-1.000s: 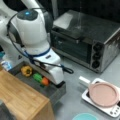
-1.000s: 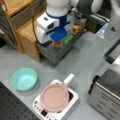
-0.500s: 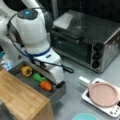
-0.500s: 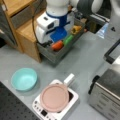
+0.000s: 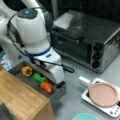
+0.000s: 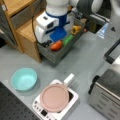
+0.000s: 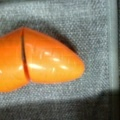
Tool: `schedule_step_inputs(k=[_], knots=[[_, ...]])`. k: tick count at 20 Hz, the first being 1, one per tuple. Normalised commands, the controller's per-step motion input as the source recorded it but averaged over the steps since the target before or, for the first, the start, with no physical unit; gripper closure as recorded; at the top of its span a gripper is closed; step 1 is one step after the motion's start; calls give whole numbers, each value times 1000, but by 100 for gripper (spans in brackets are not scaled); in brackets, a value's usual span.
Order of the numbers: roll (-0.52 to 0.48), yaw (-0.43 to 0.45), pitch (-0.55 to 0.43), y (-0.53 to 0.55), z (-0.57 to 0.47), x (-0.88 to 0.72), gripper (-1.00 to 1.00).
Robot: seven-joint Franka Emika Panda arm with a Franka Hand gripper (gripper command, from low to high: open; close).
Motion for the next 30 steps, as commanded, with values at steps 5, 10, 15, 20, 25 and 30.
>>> schedule_step_inputs(k=[5,10,15,20,25,30], knots=[[112,-233,94,10,171,282,-100],[100,-337,146,60,187,312,-100],[25,-360,71,91,187,264,-100],[-34,-379,35,166,191,146,-100],[-20,-237,10,132,127,33,-100],[42,-269,-25,120,21,-4,-100]])
